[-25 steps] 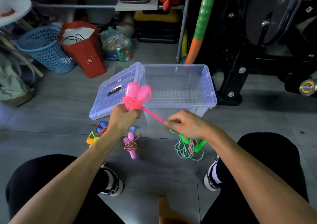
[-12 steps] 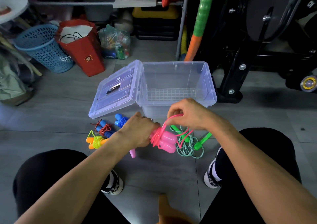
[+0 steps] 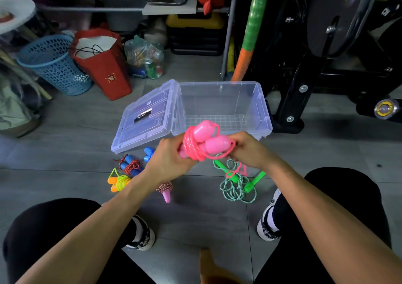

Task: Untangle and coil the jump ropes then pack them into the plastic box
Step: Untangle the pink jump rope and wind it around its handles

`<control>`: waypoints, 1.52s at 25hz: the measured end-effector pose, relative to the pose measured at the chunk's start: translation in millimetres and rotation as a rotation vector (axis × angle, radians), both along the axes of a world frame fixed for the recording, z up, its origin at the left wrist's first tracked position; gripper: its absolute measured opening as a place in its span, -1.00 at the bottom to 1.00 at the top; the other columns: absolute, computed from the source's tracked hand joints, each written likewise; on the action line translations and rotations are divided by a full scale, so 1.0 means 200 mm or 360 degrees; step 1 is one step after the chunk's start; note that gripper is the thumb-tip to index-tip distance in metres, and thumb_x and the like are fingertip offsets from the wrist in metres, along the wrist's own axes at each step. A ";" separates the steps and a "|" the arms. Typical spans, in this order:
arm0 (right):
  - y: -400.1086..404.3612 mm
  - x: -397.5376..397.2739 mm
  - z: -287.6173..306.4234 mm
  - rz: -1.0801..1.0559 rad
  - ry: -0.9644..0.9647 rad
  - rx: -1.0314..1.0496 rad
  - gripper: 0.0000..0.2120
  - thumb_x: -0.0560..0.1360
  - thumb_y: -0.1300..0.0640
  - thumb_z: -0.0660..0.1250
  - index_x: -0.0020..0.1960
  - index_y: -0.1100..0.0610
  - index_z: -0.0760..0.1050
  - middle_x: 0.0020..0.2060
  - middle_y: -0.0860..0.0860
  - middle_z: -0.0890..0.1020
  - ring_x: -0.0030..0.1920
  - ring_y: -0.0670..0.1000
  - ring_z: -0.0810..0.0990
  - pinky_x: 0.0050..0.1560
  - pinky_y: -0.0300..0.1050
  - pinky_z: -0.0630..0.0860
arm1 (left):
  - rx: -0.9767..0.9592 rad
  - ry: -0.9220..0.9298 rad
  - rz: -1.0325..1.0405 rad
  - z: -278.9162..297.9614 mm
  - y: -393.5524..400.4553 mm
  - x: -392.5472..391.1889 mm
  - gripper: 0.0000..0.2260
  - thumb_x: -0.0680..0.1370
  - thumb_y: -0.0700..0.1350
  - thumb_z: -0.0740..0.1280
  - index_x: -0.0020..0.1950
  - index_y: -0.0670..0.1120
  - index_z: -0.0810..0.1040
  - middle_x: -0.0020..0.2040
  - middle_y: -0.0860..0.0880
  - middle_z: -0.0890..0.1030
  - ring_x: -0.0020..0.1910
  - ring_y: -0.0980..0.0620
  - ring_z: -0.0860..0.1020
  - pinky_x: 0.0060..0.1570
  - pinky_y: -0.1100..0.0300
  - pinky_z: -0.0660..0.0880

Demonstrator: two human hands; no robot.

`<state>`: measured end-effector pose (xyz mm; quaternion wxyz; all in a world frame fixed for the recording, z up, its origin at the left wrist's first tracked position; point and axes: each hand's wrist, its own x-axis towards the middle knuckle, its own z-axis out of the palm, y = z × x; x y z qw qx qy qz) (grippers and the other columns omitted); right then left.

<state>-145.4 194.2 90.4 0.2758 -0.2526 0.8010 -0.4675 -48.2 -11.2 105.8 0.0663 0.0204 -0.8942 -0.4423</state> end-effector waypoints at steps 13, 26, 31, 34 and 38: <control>-0.14 0.09 0.20 0.0402 0.0651 0.0271 -0.81 0.52 -0.03 0.35 -0.14 0.07 0.61 -0.37 -0.06 0.58 -0.35 -0.07 0.47 -0.24 -0.05 0.46 | -0.1703 -0.0783 -0.0140 -0.13 0.01 -0.05 -0.79 0.52 -0.10 0.27 0.14 -0.06 0.49 0.07 -0.05 0.60 0.09 -0.11 0.59 -0.12 0.12 0.40; 0.03 -0.06 0.06 0.0018 0.0210 0.0139 -0.74 0.51 -0.06 0.38 -0.18 0.12 0.64 -0.37 0.12 0.60 -0.36 -0.07 0.47 -0.29 -0.06 0.41 | -0.0222 0.0267 -0.0046 -0.07 -0.07 0.08 -0.83 0.26 -0.18 0.33 -0.18 -0.06 0.46 -0.36 0.19 0.48 -0.38 0.12 0.37 -0.29 0.46 0.33; -0.05 0.15 0.00 0.0334 0.0213 0.0473 -0.79 0.61 0.01 0.21 -0.14 0.02 0.53 -0.36 -0.08 0.55 -0.34 -0.08 0.49 -0.29 -0.19 0.39 | 0.0248 -0.0222 0.0701 -0.03 -0.04 0.03 -0.87 0.49 -0.03 0.29 -0.18 -0.05 0.43 -0.32 -0.13 0.61 -0.45 -0.05 0.45 -0.46 0.13 0.38; -0.07 0.18 0.03 0.0414 0.0376 0.0581 -0.78 0.62 0.02 0.20 -0.12 0.09 0.50 -0.37 -0.08 0.50 -0.28 0.02 0.47 -0.25 -0.11 0.37 | 0.0157 -0.0422 0.0775 -0.05 -0.09 -0.02 -0.91 0.45 -0.11 0.19 -0.18 -0.11 0.40 -0.34 -0.16 0.58 -0.48 -0.11 0.38 -0.46 0.16 0.32; -0.09 0.19 0.09 0.0423 0.0618 0.0600 -0.69 0.61 -0.03 0.20 -0.17 0.16 0.48 -0.38 -0.01 0.47 -0.25 0.09 0.44 -0.25 -0.03 0.34 | -0.0535 -0.0589 0.0700 -0.13 -0.11 -0.03 -0.87 0.43 -0.19 0.25 -0.08 -0.20 0.35 -0.27 -0.11 0.49 -0.23 -0.25 0.49 -0.30 0.08 0.33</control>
